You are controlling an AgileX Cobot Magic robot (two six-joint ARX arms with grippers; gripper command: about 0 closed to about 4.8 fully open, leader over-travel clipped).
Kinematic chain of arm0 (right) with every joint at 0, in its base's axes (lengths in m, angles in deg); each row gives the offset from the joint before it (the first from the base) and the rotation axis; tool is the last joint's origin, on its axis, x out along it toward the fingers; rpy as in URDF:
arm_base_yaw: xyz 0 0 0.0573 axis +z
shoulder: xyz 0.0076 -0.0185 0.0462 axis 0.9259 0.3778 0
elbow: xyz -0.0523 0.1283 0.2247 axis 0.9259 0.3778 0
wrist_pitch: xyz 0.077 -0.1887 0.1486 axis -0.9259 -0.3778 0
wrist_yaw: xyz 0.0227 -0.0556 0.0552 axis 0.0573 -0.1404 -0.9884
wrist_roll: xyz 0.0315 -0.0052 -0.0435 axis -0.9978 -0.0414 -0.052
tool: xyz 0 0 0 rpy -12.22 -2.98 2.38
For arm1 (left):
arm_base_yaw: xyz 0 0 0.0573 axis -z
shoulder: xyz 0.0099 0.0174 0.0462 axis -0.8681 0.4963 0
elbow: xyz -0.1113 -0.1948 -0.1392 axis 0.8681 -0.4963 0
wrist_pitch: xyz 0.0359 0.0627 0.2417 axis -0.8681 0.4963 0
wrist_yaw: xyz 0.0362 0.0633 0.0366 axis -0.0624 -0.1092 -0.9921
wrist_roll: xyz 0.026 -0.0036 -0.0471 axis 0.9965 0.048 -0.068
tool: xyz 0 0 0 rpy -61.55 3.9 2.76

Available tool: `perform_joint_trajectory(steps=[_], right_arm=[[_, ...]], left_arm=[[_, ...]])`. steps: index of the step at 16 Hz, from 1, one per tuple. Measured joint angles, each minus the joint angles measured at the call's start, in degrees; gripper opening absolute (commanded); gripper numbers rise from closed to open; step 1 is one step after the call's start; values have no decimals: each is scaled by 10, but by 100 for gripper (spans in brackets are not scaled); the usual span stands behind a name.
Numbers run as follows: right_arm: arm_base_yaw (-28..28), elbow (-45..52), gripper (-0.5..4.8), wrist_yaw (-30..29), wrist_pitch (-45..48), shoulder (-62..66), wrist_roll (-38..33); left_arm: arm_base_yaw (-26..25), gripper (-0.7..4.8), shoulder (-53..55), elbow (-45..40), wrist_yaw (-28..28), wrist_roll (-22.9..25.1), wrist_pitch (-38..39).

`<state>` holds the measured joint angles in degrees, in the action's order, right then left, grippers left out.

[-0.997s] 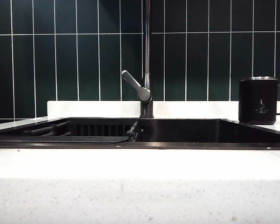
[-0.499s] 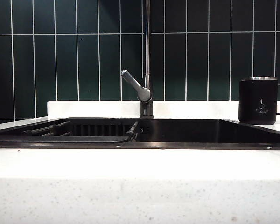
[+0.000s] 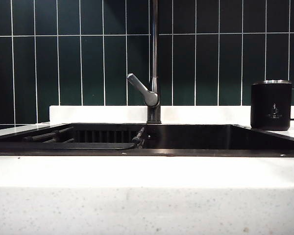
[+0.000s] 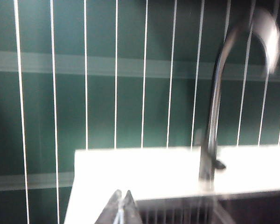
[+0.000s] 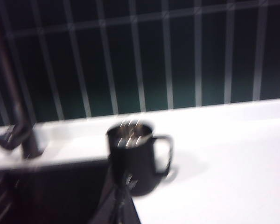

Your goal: Pick up the mug next to the sink, go to the faucet to get some water, pour the water into the sink, and finally put the mug back to its place.

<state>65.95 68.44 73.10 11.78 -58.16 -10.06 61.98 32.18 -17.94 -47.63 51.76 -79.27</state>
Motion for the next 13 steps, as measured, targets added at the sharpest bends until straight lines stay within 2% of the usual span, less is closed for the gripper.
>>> perform_joint_trajectory(steps=[3, 5, 8, 10, 13], right_arm=[[0, -80, -2, 10, -49, 38, 16], [0, -137, -1, 10, -54, 80, 44], [0, -239, 0, 10, -43, 194, 116], [0, -296, 1, 8, -20, 243, 118], [0, -363, 27, -16, -8, 302, 119]], left_arm=[[0, -6, 31, 66, 3, 4, 44], [0, -6, 81, 118, 12, 33, 50], [0, -6, 229, 221, 84, 43, 33], [1, -5, 305, 262, 127, 43, 25], [32, -2, 371, 274, 132, 43, -50]])
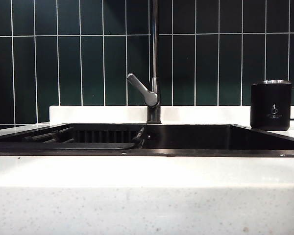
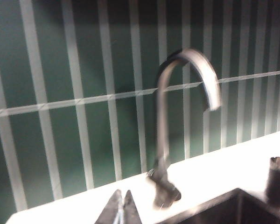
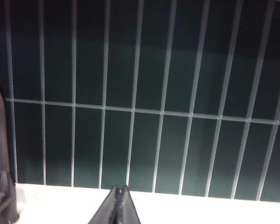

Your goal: Pick up the mug next to the sink, go to the faucet to get some water, pour the water into the sink, and finally put the mug back to its place.

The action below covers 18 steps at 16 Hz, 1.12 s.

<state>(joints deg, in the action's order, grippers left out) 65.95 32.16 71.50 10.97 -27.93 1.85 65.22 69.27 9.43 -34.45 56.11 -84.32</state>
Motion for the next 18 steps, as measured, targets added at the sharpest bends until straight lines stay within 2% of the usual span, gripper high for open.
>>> perform_joint_trajectory(steps=[2, 4, 6, 8, 12, 14, 18], right_arm=[[0, -8, 27, -2, 17, 43, 0], [2, -10, 37, 0, 41, 111, 2], [14, -6, 65, 33, 53, 179, 4], [13, -6, 133, 47, 59, 229, 5], [9, -6, 141, 90, 41, 282, 6], [-2, -6, 172, 97, 31, 313, 6], [-1, 2, 172, 149, 29, 373, 18]], left_arm=[[10, 126, 38, 0, 2, -3, -37], [10, 125, 85, 9, 2, -13, -38], [10, 125, 123, 13, 1, -15, -46], [10, 125, 170, 17, 1, -14, -58], [11, 125, 259, 17, 14, -14, -68], [11, 125, 300, 17, 15, -14, -106], [13, 125, 341, 59, 16, -1, -124]])
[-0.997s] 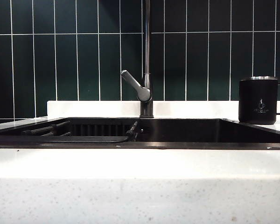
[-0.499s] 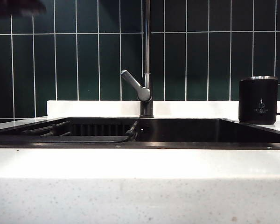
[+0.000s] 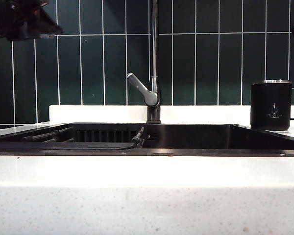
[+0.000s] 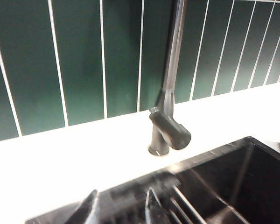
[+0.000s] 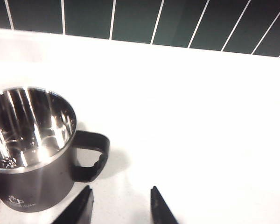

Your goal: Pick up the mug next to the sink, go to the faucet to get some water, pour the water into the sink, and finally put the mug back to its place.

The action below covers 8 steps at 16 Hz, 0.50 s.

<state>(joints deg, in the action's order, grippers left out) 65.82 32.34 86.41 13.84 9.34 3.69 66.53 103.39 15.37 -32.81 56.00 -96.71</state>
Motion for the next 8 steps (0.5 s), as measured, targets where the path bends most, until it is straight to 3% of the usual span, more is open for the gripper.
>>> perform_joint_trajectory(steps=[5, 8], right_arm=[[-19, 26, 187, 3, 64, 77, -2], [-30, 28, 190, 0, 104, 118, -60]], left_arm=[[1, 125, 19, 21, 0, 17, -32], [3, 126, 35, 21, 0, 21, -37]])
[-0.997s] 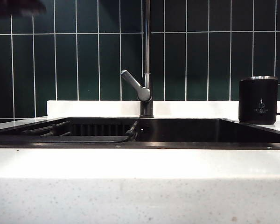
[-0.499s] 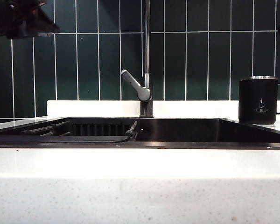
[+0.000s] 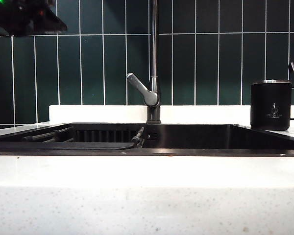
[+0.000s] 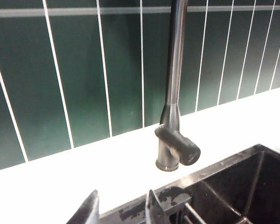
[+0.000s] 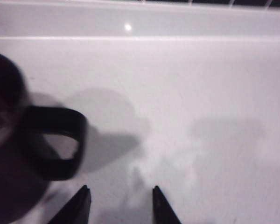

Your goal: Pick up the mug next to the sink, go to the faucet to get some water, pour the water into the sink, and finally put the mug back to its place.

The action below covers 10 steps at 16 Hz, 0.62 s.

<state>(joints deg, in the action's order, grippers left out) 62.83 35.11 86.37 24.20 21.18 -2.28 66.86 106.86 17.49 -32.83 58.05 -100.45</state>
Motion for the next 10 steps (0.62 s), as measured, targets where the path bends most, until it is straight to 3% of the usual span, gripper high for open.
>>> perform_joint_trajectory(steps=[10], right_arm=[[-5, 0, 212, -24, 104, 111, -30]], left_arm=[[1, 126, 86, 42, 0, 2, -2]])
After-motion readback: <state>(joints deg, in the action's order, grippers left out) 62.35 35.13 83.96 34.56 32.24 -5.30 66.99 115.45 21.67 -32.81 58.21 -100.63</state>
